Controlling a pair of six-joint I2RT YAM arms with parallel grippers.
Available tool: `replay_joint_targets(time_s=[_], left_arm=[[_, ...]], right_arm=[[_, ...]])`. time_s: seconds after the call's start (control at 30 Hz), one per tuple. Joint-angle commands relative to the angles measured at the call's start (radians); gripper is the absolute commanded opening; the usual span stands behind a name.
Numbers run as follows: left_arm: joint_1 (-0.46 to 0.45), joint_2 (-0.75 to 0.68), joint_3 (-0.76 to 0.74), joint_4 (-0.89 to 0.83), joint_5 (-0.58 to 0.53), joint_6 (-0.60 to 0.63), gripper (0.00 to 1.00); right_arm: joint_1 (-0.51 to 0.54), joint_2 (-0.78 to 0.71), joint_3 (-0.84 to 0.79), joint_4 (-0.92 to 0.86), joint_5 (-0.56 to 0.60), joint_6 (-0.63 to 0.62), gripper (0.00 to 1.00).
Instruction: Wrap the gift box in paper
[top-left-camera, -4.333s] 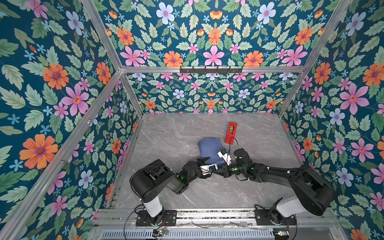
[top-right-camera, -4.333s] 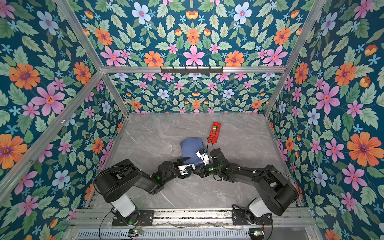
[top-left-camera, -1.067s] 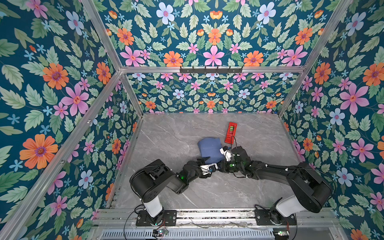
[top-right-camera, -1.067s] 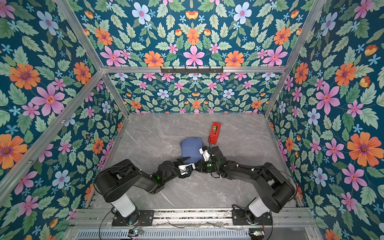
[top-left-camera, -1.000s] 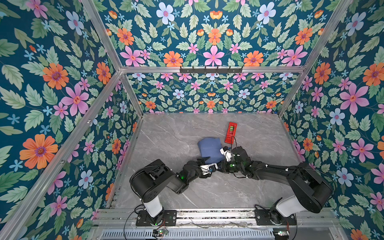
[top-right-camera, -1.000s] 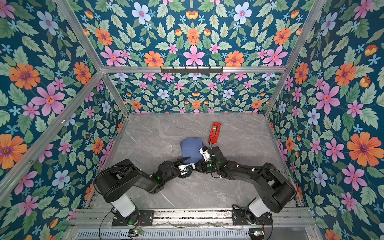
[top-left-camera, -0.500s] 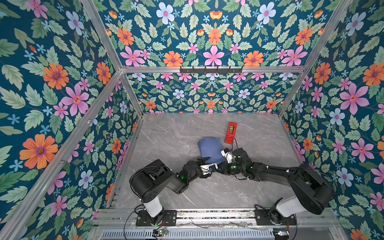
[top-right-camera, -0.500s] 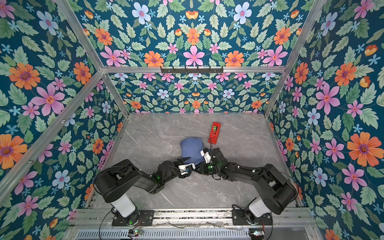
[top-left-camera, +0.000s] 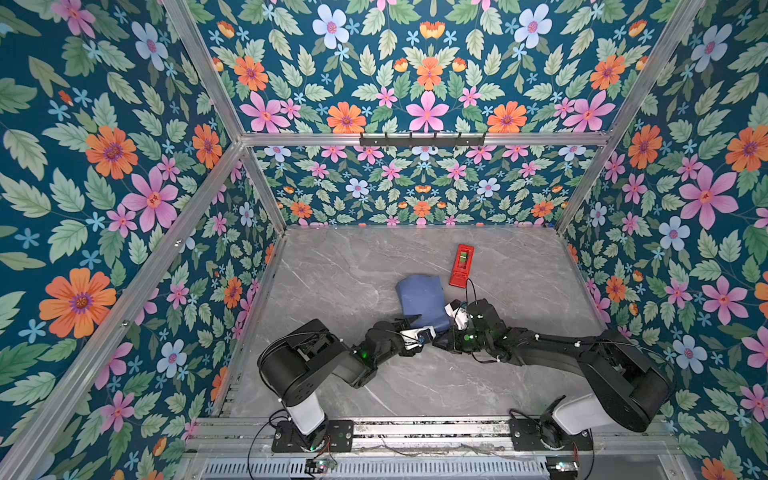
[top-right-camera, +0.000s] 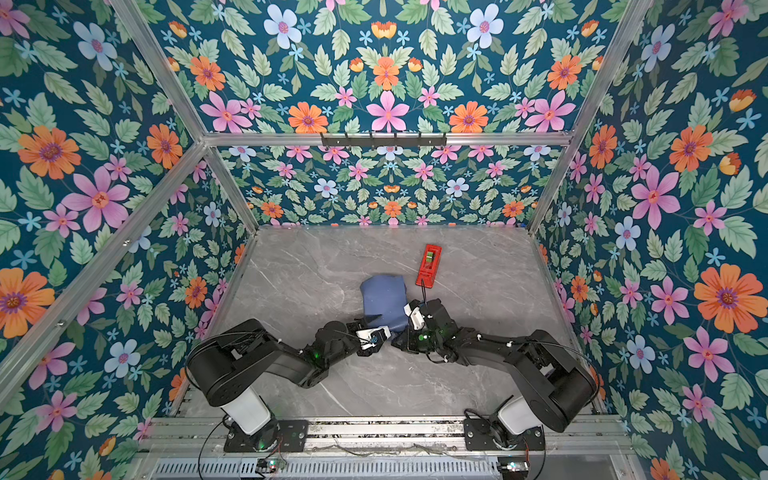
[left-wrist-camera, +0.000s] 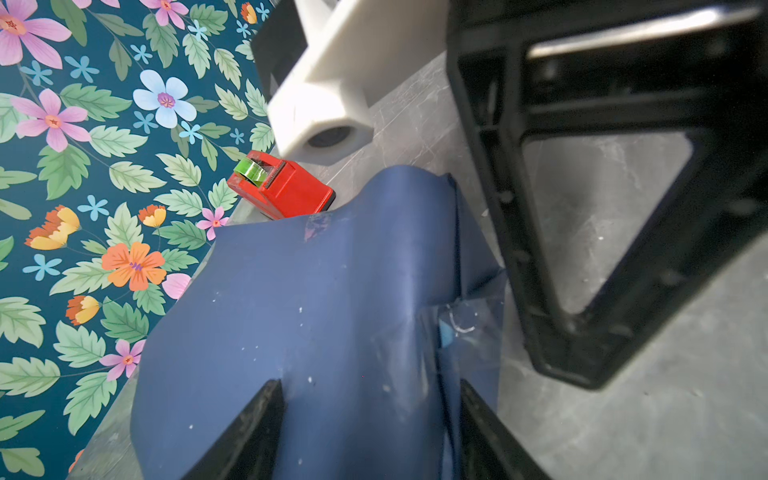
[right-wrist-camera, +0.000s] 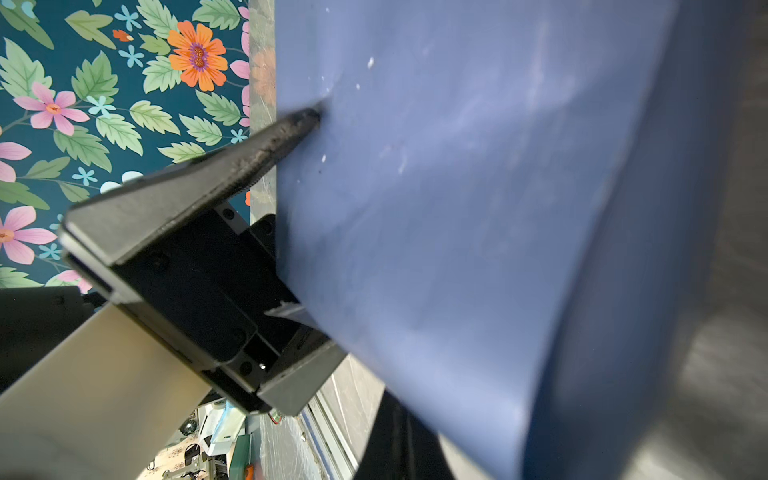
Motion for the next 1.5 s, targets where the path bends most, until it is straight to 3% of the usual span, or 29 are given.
replay_joint_targets(time_s=[0.0,0.2,0.87,1.2,1.47], left_arm=[[0.001,0.002,-0.002,-0.068,-0.007,-0.012,0.64],[0.001,0.003,0.0,-0.068,-0.005,-0.011,0.64],[0.001,0.0,0.0,-0.068,-0.006,-0.013,0.63],[0.001,0.0,-0.002,-0.068,-0.009,-0.014,0.64],[0.001,0.0,-0.001,-0.068,-0.011,-0.014,0.64]], right_arm=[[0.001,-0.002,-0.002,0.027,-0.005,0.007,0.0],[0.002,0.004,-0.001,0.001,0.029,0.009,0.0],[0.001,0.057,0.066,-0.087,0.129,0.051,0.2],[0.001,-0.028,0.043,-0.22,0.191,0.067,0.24],[0.001,-0.169,0.04,-0.377,0.248,0.007,0.28]])
